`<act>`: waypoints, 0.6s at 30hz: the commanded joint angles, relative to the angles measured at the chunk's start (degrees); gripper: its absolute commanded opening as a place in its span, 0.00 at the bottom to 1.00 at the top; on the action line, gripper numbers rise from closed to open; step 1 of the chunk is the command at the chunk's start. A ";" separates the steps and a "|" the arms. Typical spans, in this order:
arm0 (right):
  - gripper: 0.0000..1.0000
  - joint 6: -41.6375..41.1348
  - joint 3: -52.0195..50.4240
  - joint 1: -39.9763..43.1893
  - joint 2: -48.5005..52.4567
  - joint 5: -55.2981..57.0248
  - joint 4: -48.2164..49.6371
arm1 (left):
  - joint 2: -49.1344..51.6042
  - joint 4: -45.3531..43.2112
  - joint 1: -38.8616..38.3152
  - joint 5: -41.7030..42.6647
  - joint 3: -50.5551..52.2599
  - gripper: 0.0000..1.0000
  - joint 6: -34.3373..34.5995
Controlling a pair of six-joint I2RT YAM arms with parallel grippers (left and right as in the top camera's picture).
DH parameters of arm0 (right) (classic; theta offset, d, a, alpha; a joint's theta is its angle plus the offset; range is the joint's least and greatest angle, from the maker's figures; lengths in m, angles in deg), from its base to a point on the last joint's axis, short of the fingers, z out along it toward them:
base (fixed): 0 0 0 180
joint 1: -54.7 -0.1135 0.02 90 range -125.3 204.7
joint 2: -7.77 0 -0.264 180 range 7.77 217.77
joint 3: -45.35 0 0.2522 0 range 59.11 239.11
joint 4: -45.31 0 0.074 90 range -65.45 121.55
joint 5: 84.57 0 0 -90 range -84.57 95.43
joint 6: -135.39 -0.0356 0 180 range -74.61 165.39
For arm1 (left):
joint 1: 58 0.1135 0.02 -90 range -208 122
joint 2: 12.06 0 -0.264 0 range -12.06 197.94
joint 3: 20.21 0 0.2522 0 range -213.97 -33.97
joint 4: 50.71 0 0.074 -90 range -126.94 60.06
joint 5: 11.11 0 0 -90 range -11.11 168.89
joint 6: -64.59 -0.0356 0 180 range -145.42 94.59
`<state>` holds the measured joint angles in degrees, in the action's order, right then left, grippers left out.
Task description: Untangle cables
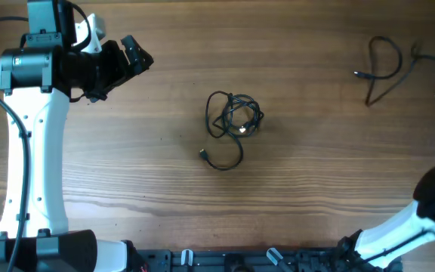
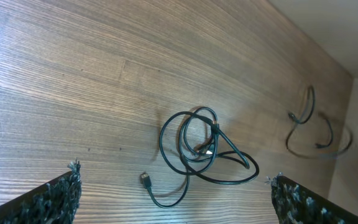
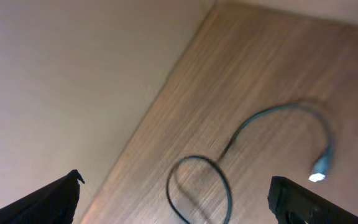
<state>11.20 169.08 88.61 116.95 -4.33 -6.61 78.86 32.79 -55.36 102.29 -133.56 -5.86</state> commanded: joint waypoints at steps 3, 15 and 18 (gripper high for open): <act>1.00 -1.73 0.92 -0.09 -11.80 -0.04 -7.06 | -0.13 0.39 -0.26 -0.57 0.22 1.00 -1.33; 0.96 38.97 0.63 -16.48 -13.40 -33.68 -38.95 | 0.07 0.85 -0.72 -1.01 0.26 0.99 -2.93; 0.94 37.09 -1.20 -23.30 -13.40 -30.25 -39.69 | 0.44 0.85 -1.77 -1.01 0.26 0.93 -2.93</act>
<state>44.79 169.58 69.88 103.29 -34.82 -46.06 78.86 33.62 -56.00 101.85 -133.56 -7.66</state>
